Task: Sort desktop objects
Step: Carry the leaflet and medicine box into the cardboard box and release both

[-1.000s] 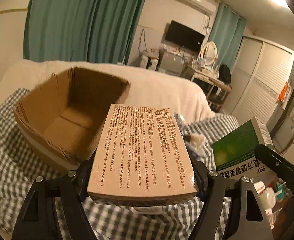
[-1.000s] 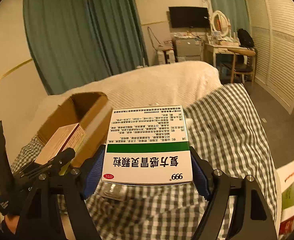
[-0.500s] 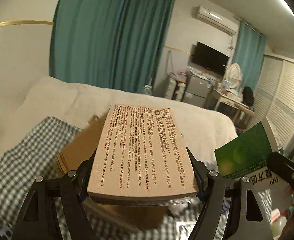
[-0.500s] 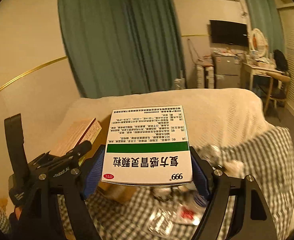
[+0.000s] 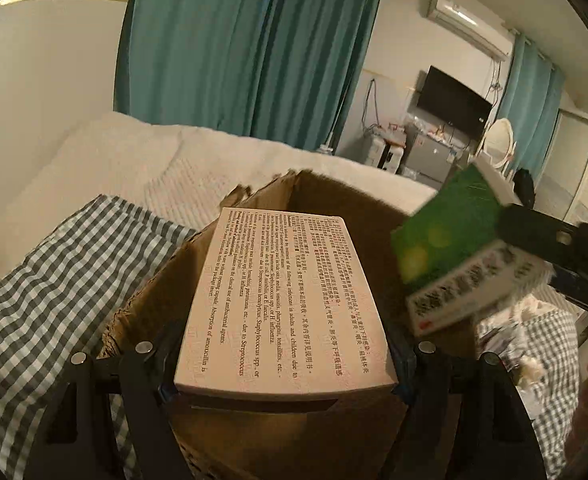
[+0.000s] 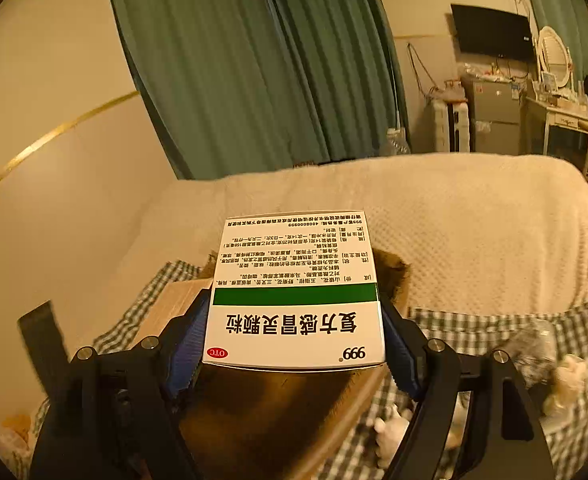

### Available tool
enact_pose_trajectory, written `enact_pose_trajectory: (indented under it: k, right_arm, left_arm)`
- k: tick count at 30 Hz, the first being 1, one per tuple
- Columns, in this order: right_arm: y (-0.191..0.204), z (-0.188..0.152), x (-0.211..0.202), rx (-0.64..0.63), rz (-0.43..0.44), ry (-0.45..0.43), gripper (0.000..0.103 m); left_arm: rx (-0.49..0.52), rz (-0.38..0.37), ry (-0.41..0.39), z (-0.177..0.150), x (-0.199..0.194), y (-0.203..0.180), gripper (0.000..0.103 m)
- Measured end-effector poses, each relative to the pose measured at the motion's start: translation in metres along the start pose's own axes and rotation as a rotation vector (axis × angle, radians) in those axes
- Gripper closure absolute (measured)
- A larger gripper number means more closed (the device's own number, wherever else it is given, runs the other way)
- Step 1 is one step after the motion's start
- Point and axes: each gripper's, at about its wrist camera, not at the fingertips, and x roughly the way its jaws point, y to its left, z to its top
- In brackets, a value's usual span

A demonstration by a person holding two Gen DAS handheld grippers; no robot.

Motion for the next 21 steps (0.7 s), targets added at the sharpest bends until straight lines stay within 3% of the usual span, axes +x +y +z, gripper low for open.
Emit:
enact_pose_trajectory:
  k: [10,13,15,17,21]
  right_arm:
    - [0.006,-0.010,0.056,-0.049,-0.069,0.057,0.026]
    - [0.005,-0.009,0.053,-0.047,-0.062,0.057,0.024]
    - [0.004,-0.007,0.047,-0.041,-0.049,0.047,0.022]
    - [0.006,-0.006,0.033,-0.032,-0.041,0.024,0.017]
    - [0.005,-0.001,-0.001,-0.042,-0.048,-0.006,0.015]
  left_arm:
    - [0.031,0.020,0.044,-0.005,0.014,0.004,0.024]
    - [0.037,0.014,0.036,-0.005,0.007,0.000,0.018]
    - [0.045,0.022,0.025,-0.006,0.002,-0.003,0.003]
    - [0.053,0.026,0.000,-0.007,-0.005,-0.006,0.002]
    - [0.067,0.025,-0.010,-0.007,-0.015,-0.013,0.001]
